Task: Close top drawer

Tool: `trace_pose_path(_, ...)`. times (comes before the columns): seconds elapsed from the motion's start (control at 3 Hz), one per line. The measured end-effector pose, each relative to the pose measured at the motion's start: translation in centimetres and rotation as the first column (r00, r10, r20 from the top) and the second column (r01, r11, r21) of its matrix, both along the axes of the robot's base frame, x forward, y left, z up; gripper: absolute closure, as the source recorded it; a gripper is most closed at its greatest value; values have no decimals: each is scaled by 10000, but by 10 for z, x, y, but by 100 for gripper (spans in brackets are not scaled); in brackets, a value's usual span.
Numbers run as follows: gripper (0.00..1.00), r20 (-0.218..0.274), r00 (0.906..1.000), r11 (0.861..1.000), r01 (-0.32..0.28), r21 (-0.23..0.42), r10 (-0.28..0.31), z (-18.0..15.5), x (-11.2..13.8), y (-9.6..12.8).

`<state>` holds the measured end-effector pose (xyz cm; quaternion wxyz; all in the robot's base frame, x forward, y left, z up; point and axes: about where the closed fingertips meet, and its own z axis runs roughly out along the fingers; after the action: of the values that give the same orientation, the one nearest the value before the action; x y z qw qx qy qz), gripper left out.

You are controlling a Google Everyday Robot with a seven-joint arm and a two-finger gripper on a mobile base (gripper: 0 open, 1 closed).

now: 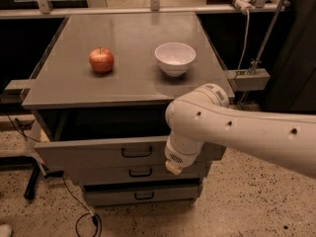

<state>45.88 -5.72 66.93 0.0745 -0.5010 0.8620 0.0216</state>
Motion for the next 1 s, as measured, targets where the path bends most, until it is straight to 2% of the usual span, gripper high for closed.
trace_pose_path(0.33, 100, 268, 9996, 9996, -86, -270, 94, 4, 29, 9)
trace_pose_path(0.67, 100, 461, 9985, 9987, -259, -431, 279, 6, 52, 20)
trace_pose_path(1.0, 81, 478, 9984, 9987, -274, -427, 294, 6, 53, 21)
